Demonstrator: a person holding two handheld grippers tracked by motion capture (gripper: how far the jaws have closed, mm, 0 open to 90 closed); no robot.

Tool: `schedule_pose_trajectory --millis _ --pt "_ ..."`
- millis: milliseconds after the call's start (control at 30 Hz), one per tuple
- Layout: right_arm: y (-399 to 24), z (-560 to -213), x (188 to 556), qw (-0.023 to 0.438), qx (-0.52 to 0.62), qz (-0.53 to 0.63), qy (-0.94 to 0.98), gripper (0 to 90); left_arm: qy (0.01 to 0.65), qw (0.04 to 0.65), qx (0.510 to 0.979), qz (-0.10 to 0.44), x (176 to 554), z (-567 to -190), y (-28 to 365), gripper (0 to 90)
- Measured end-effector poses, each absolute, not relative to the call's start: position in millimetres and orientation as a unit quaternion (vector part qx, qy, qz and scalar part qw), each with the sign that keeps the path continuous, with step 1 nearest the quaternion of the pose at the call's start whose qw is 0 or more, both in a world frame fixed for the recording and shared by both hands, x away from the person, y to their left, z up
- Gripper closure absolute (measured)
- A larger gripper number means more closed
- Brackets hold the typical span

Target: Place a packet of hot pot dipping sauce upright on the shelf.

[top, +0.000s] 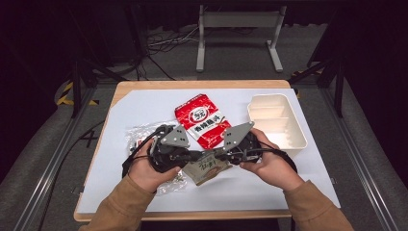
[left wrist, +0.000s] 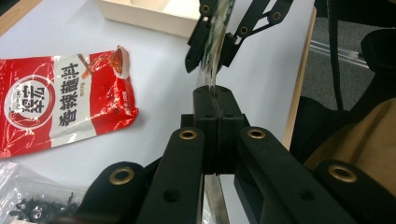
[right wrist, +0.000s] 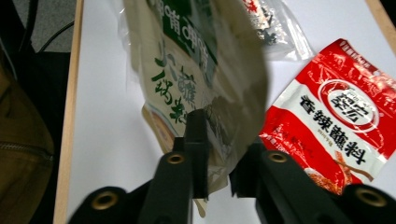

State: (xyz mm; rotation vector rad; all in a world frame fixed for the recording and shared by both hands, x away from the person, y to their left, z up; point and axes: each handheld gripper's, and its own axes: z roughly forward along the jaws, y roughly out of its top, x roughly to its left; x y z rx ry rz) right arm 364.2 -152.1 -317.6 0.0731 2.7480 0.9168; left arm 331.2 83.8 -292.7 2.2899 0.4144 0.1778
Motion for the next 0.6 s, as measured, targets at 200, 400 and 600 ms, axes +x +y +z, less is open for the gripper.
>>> schedule_pose_trajectory --millis 200,400,600 --pt "-150.2 -316.5 363.0 0.113 0.022 0.31 0.944 89.6 0.166 0.397 0.9 0.072 331.8 -291.9 86.1 90.0" --pt "-150.2 -315.0 362.2 0.108 0.025 0.31 0.944 90.0 0.168 0.402 0.897 0.072 332.3 -292.3 87.1 90.0" --pt "-154.2 -312.1 362.8 0.098 0.036 0.319 0.942 90.0 0.168 0.424 0.888 0.068 331.3 -291.9 89.0 89.1"
